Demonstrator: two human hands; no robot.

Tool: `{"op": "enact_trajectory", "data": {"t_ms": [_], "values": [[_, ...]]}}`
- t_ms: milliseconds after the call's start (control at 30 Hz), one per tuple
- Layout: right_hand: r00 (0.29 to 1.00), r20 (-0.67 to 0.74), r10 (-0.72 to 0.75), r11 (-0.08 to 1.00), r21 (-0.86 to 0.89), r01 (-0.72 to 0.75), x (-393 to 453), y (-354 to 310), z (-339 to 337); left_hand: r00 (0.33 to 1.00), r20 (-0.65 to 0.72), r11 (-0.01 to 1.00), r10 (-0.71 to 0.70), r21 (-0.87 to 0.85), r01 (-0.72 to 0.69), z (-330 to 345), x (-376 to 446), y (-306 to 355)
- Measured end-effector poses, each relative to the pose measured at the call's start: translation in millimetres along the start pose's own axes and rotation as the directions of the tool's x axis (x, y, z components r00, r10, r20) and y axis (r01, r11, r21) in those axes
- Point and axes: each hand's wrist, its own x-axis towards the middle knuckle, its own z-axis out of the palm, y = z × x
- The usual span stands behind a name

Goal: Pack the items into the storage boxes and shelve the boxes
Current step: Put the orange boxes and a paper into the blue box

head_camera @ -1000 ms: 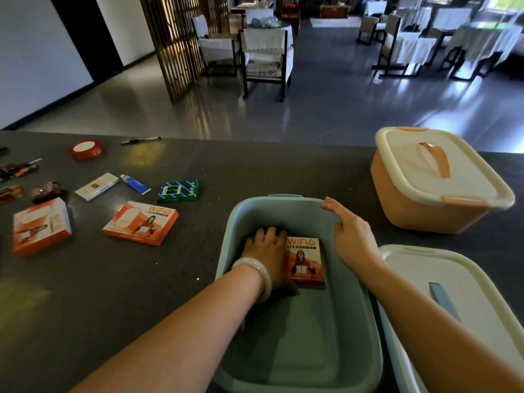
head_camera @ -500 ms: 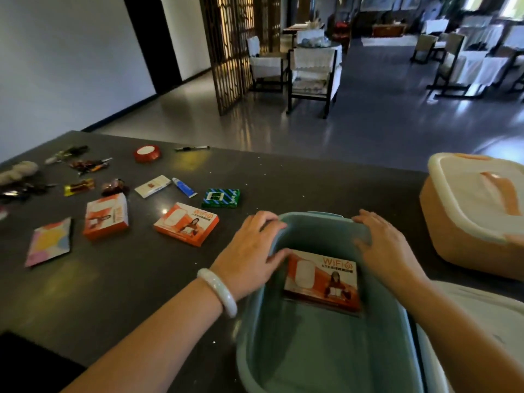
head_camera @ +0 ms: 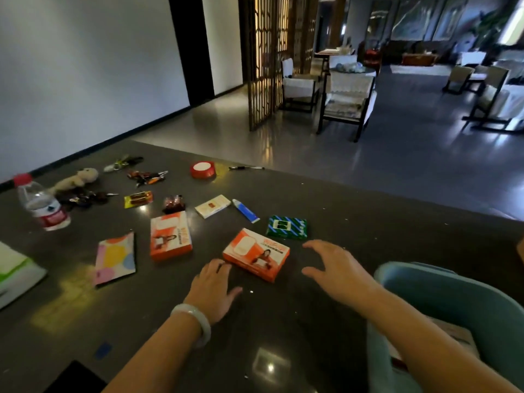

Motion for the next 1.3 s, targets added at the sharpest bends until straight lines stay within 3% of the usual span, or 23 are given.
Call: {"op": "enact_trajectory", "data": {"t_ms": [100,200,500,833,867,933,1000,1033,1200,1300], "values": [[0.995,0.096,-0.015,0.997,0.076,0.008,41.9,-28.6,37.7,0.995,0.069,0.997,-0.073,0.016,0.072,3.1,18.3,-47.4],[0.989,0.148,-0.007,0.999,0.034,0.002,81.5,-43.5,73.7,0.993,0.114,0.999,-0.036,0.036,0.032,12.9,32.9,-78.5],[0.969,0.101,0.225,0.962,-0.183,-0.205,144.6,-36.1,126.0,0.99,0.138,0.992,0.01,0.122,-0.027,46.7,47.8,-100.4],[0.991,0.038,0.128,0.971,-0.21,-0.118,122.0,-33.9,147.9,0.984,0.165,0.997,0.067,0.031,-0.073,27.6,44.2,-98.3],[0.992,0.019,0.127,0.971,-0.207,-0.12,120.2,-33.6,149.9,0.989,0.125,0.997,0.08,-0.01,-0.08,20.2,45.7,-100.4],[0.991,-0.021,0.129,0.97,-0.204,-0.13,117.1,-34.0,152.3,0.992,-0.09,0.994,0.084,-0.058,-0.089,4.4,50.9,-105.2],[0.989,-0.034,0.145,0.967,-0.205,-0.148,116.1,-35.9,153.6,0.957,-0.284,0.998,0.057,-0.006,-0.061,-10.4,62.2,-112.3],[0.987,-0.033,0.154,0.966,-0.204,-0.158,116.4,-37.1,154.1,0.95,-0.31,1.0,0.022,0.012,-0.02,-16.3,69.8,-117.3],[0.983,-0.017,0.182,0.962,-0.203,-0.181,117.0,-37.6,151.8,0.974,-0.05,0.974,-0.222,0.036,0.224,-20.9,100.4,-140.8],[0.983,-0.017,0.185,0.962,-0.201,-0.184,117.5,-37.6,151.8,0.981,0.001,0.98,-0.194,-0.035,0.193,-12.9,95.6,-136.9]]}}
